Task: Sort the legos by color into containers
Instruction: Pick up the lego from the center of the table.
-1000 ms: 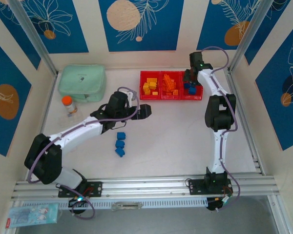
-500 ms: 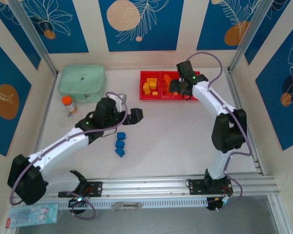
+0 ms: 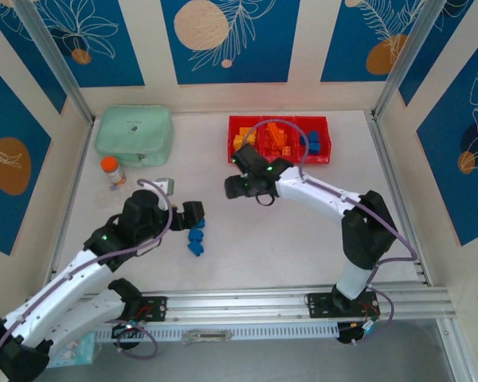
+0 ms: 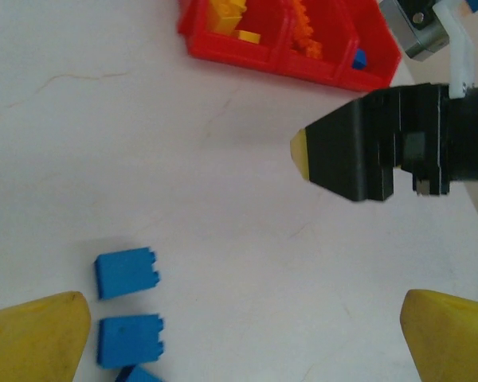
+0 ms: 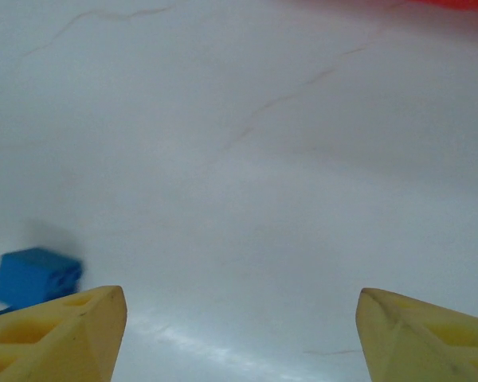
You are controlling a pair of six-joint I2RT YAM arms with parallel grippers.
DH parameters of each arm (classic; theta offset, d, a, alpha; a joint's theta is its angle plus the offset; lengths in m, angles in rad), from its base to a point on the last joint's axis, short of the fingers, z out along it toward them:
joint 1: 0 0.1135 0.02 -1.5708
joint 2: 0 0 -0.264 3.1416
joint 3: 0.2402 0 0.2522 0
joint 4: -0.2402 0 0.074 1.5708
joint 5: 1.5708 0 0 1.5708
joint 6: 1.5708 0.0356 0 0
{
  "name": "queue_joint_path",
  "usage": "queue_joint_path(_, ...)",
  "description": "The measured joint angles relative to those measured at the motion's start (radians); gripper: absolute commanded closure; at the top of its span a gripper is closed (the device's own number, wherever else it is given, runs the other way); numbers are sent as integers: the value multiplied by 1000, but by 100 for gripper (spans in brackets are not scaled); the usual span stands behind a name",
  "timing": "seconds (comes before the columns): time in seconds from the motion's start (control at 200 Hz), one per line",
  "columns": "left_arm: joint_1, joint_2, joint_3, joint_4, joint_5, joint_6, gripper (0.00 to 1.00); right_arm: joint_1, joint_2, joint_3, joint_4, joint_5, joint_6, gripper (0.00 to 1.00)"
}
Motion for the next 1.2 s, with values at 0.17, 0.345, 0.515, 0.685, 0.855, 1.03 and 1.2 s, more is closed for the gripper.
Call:
queue_joint_path(0.17,1,-97,-18,-87,-45,-16,1,83,103,43,18,-36,29,20)
queue_joint_path(0.345,1,-156,-31,-142,-79,-35,1,131,214,126,24,-58,68,18)
queue_joint_path(0.515,1,-196,-53,-172,-102,-54,1,177,312,226,17,-75,113,16)
queue_joint_path(0.685,1,-215,-61,-202,-116,-58,1,208,402,317,0,-76,138,15)
queue_joint_path(0.855,1,-219,-61,-221,-126,-58,1,219,457,354,-19,-70,152,16)
queue_joint_path(1.03,1,-219,-61,-227,-130,-58,1,222,475,354,-54,-38,161,23)
queue_joint_path(1.2,1,-219,-62,-227,-130,-59,1,225,475,351,-73,0,165,34)
